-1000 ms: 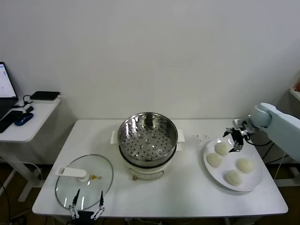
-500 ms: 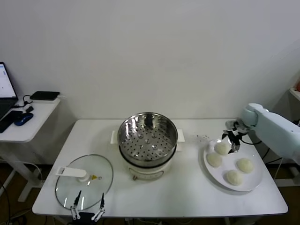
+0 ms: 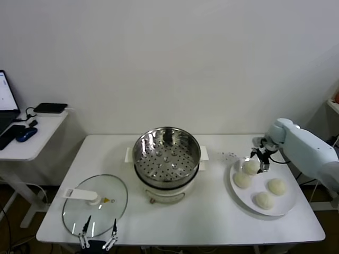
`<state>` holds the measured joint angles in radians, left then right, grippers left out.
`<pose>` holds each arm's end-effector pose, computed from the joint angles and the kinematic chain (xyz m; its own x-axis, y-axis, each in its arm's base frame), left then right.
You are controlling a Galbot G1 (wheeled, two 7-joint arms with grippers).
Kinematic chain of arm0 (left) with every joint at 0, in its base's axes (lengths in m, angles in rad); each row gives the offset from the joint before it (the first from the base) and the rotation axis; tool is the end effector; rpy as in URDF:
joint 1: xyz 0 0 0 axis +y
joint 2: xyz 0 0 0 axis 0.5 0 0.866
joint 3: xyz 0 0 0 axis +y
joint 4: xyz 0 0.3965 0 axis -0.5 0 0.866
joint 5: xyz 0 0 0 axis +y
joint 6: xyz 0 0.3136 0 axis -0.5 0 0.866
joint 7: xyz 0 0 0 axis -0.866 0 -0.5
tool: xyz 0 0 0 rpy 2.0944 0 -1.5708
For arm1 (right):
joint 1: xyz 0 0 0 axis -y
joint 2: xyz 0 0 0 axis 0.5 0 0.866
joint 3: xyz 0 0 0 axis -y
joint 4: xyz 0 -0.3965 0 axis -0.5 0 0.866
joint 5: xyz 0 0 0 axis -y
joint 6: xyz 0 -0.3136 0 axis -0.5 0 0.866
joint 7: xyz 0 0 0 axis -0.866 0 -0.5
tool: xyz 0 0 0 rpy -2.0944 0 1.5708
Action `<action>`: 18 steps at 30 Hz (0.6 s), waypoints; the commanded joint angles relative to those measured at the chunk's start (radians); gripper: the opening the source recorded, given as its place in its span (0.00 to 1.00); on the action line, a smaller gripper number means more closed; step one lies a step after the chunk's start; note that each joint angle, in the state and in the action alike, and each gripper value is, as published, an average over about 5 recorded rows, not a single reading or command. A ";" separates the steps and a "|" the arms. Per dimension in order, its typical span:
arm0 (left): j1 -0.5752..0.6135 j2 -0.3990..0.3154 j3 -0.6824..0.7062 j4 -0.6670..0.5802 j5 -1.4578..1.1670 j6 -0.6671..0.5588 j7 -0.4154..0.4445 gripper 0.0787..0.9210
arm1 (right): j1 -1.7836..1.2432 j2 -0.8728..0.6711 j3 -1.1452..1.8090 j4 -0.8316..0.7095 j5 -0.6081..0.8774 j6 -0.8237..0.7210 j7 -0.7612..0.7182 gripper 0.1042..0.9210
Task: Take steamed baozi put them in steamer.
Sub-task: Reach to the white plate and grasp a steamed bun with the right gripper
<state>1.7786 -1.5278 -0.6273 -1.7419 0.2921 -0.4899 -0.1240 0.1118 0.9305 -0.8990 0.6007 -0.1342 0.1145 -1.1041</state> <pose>0.0007 0.0467 -0.4594 -0.9979 -0.0380 0.0531 -0.0171 0.9368 0.3493 0.5879 -0.2509 -0.2282 -0.1363 -0.0177 0.9905 -0.9881 -0.0693 -0.1372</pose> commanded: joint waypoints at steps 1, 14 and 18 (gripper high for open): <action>0.002 -0.001 -0.001 -0.001 0.003 -0.001 0.000 0.88 | -0.014 0.030 0.032 -0.059 -0.021 0.006 -0.001 0.88; 0.005 -0.006 -0.004 -0.001 0.012 0.000 -0.002 0.88 | -0.021 0.024 0.035 -0.036 -0.016 0.003 -0.009 0.70; 0.008 -0.005 -0.004 -0.004 0.016 0.001 -0.004 0.88 | -0.013 0.018 0.028 -0.018 -0.009 0.003 -0.009 0.67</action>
<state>1.7860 -1.5324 -0.6316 -1.7457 0.3047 -0.4893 -0.1270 0.0956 0.9459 -0.8718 0.5758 -0.1442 0.1163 -1.1130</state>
